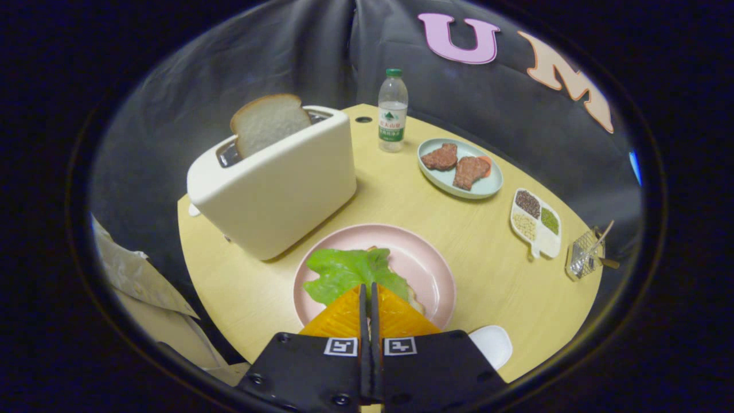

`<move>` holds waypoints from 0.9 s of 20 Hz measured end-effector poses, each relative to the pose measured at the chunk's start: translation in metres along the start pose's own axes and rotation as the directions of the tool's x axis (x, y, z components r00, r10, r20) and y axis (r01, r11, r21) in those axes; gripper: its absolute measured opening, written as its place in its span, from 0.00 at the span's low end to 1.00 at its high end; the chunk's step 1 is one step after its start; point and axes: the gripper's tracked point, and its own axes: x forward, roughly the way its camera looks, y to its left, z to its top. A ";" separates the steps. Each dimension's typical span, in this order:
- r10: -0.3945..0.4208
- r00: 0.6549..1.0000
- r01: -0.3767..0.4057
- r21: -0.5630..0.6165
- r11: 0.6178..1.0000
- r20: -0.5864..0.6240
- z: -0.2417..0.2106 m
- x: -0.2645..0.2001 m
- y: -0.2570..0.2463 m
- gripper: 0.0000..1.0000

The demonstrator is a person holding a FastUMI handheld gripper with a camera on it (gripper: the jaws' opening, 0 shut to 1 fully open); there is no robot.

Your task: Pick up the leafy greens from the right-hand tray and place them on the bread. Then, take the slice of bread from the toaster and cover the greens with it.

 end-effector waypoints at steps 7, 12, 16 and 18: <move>-0.090 0.993 0.089 -0.017 0.996 -0.074 -0.033 0.020 -0.011 0.10; -0.142 0.989 0.140 -0.036 0.989 -0.043 -0.013 0.000 -0.005 1.00; -0.157 0.987 0.157 -0.007 0.988 0.017 0.030 -0.025 0.014 0.99; -0.154 0.986 0.154 0.014 0.988 0.061 0.058 -0.036 0.026 0.99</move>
